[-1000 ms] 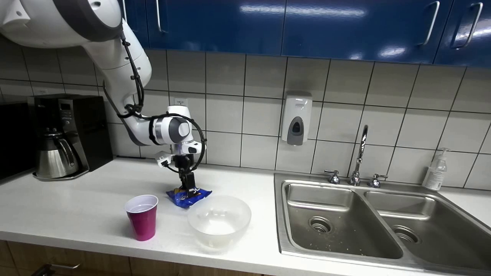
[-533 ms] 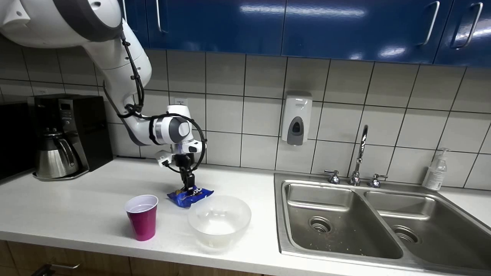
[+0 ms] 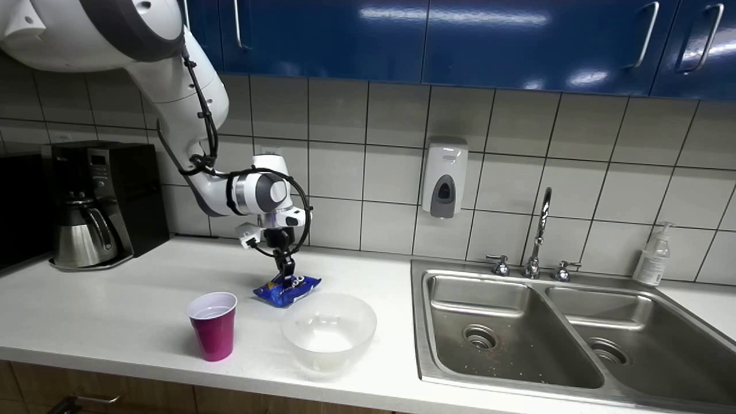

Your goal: Pick up the blue packet of Doritos and put it in the clear bowl

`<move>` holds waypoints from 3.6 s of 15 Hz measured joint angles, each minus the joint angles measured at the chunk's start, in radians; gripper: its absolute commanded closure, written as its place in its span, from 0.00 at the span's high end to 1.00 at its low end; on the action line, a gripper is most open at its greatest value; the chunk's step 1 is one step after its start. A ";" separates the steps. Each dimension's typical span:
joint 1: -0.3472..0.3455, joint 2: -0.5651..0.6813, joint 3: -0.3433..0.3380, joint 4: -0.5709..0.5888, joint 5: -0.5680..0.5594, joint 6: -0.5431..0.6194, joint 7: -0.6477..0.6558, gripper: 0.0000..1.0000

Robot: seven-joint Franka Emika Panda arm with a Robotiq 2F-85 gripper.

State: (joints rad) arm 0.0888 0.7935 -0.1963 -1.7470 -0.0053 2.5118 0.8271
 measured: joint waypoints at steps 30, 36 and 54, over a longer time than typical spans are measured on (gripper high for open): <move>-0.108 -0.297 -0.142 -0.137 0.000 -0.238 0.000 0.00; -0.128 -0.348 -0.145 -0.224 -0.031 -0.290 0.002 0.00; -0.129 -0.280 -0.137 -0.354 -0.131 -0.231 0.132 0.27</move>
State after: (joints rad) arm -0.0405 0.5136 -0.3329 -2.1007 -0.1361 2.2807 0.9594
